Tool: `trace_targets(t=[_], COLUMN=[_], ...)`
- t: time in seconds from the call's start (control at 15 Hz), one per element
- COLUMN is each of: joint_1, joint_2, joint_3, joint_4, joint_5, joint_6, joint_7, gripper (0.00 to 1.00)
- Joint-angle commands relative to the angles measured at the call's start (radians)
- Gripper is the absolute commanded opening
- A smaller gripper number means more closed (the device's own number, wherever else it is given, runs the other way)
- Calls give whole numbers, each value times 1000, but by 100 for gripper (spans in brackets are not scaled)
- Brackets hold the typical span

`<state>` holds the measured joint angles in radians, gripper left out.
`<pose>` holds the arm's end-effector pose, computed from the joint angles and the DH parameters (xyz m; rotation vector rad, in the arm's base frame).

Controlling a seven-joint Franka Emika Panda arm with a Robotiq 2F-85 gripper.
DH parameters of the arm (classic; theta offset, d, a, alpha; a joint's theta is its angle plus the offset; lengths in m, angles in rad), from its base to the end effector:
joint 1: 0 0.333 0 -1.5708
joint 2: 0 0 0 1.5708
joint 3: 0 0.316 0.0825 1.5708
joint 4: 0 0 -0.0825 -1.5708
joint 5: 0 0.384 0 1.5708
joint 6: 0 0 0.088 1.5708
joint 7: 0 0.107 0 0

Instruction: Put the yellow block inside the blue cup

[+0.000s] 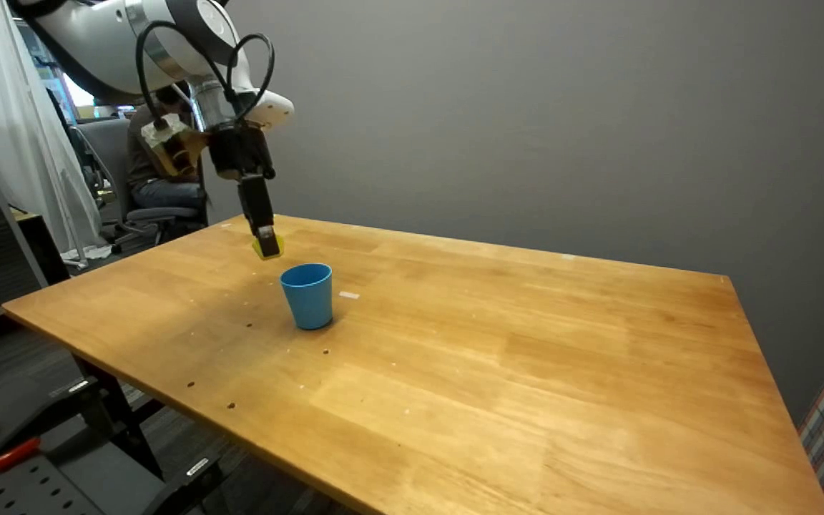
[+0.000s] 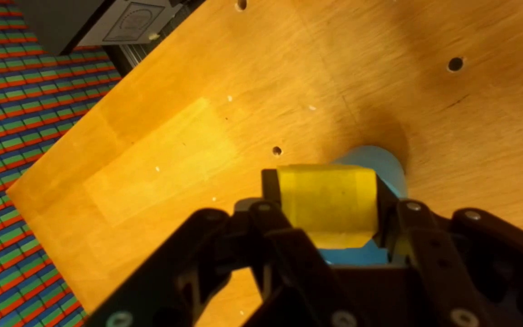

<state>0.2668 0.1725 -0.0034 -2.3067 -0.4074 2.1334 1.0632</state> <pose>0.4738 0.1099 0.2498 2.6007 -0.6922 -0.1112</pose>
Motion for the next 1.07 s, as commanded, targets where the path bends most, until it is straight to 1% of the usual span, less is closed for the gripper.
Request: trace_targets(t=[0.0,0.2,0.47,0.6,0.67,0.73,0.87,0.93,1.0], joint_1=[-38,-39,-54,-65,-69,-70,-72,-71,-69], joint_2=[18,40,39,40,43,44,45,43,41], joint_3=[22,5,-13,-16,-14,-14,-10,-8,-8], joint_4=[-31,-24,-24,-23,-25,-27,-26,-25,-26], joint_5=[-18,-67,-117,-122,-117,-118,-111,-109,-112], joint_6=[133,190,216,224,230,239,248,249,252], joint_7=[69,117,143,138,129,133,127,124,127], gripper=[21,21,21,21,71,71,84,94,99])
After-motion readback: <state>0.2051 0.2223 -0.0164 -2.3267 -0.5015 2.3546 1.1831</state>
